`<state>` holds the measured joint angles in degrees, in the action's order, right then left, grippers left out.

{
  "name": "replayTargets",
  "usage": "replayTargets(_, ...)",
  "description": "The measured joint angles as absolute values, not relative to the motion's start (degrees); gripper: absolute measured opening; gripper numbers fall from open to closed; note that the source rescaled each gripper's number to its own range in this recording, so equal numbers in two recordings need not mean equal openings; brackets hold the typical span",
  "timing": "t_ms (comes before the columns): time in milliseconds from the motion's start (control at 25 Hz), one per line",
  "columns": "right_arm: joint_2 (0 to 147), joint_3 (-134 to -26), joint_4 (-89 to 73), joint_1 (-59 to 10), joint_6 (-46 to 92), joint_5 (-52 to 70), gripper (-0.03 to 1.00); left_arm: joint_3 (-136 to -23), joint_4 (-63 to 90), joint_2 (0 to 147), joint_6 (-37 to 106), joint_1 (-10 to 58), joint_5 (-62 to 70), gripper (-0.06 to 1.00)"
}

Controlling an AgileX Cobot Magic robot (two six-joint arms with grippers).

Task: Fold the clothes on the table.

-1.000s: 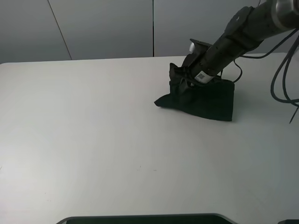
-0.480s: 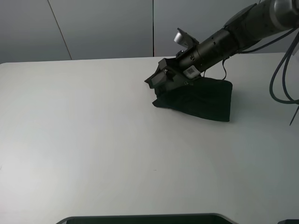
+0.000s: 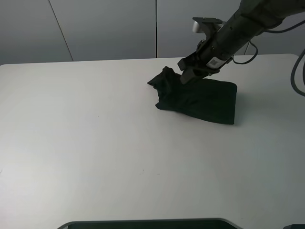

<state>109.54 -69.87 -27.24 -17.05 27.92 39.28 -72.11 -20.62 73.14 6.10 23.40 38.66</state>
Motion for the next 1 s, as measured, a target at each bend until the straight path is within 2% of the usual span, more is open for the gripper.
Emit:
replayTargets(160, 111.5, -69.9, -26.8, -17.1, 26.8, 38.5, 0.06, -72.1, -20.6, 73.1, 6.1, 23.4, 38.8, 0.72)
replayTargets(200, 112.4, -69.9, -28.7, -17.1, 27.9, 38.3, 0.03, -72.1, -20.6, 73.1, 6.1, 23.4, 38.9, 0.72)
replayTargets(480, 118.0, -69.9, -44.3, -18.2, 38.5, 37.6, 0.0, -72.1, -20.1, 73.1, 6.2, 23.4, 39.0, 0.72)
replayTargets(760, 119.8, -69.9, -45.5, -24.1, 40.3, 35.1, 0.0, -72.1, -19.4, 73.1, 6.2, 23.4, 39.1, 0.72)
replayTargets(1000, 119.8, -69.9, -45.2, -25.0, 40.9, 34.5, 0.0, -72.1, -19.4, 72.3, 8.3, 23.4, 39.1, 0.72)
